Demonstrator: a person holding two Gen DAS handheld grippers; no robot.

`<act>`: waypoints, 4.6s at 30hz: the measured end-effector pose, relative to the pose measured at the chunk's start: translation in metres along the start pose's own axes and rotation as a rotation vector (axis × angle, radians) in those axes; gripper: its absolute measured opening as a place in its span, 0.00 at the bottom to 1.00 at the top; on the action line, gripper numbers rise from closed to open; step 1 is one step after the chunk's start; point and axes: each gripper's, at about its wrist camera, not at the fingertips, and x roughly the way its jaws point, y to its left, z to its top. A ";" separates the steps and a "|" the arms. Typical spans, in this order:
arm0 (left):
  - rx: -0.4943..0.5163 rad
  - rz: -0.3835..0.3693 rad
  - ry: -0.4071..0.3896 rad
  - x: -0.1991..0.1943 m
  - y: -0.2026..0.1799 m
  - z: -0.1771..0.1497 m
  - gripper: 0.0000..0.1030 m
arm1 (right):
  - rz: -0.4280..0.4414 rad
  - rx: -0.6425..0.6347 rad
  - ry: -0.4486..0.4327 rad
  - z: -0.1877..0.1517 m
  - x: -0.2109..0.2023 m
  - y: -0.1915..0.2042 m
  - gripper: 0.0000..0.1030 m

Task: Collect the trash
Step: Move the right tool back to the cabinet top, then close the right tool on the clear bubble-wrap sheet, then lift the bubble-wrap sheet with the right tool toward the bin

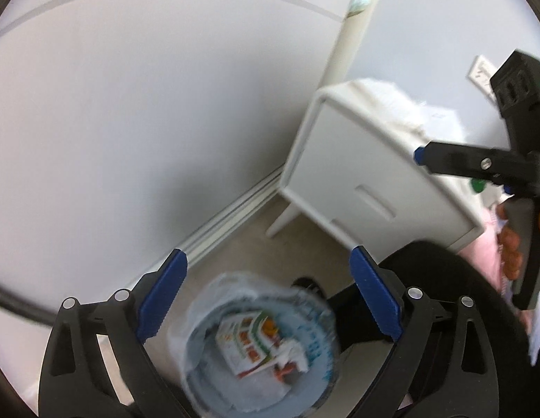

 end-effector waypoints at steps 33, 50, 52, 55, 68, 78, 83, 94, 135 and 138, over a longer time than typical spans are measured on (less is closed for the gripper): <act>0.331 -0.368 0.008 0.097 -0.224 0.161 0.94 | -0.277 0.253 -0.223 0.020 -0.161 -0.225 0.85; 0.310 -0.322 0.043 0.159 -0.209 0.215 0.94 | -0.098 0.109 -0.110 0.101 -0.116 -0.256 0.85; 0.302 -0.315 0.045 0.165 -0.202 0.225 0.94 | -0.069 0.104 -0.086 0.112 -0.107 -0.258 0.85; 0.297 -0.315 0.054 0.173 -0.193 0.235 0.94 | -0.032 0.100 -0.035 0.126 -0.090 -0.265 0.85; 0.261 -0.359 0.137 0.212 -0.164 0.249 0.94 | 0.027 0.075 0.110 0.147 -0.041 -0.272 0.85; 0.215 -0.446 0.169 0.225 -0.152 0.242 0.94 | 0.030 0.114 0.167 0.160 -0.023 -0.286 0.75; 0.200 -0.465 0.183 0.229 -0.147 0.237 0.94 | 0.033 0.118 0.188 0.158 -0.017 -0.287 0.66; 0.181 -0.475 0.188 0.246 -0.156 0.242 0.72 | 0.025 0.106 0.234 0.155 0.001 -0.285 0.42; 0.221 -0.343 -0.053 0.138 -0.172 0.287 0.09 | -0.035 -0.028 -0.061 0.154 -0.109 -0.211 0.12; 0.228 -0.336 -0.076 0.121 -0.176 0.291 0.09 | -0.039 -0.038 -0.087 0.156 -0.126 -0.205 0.12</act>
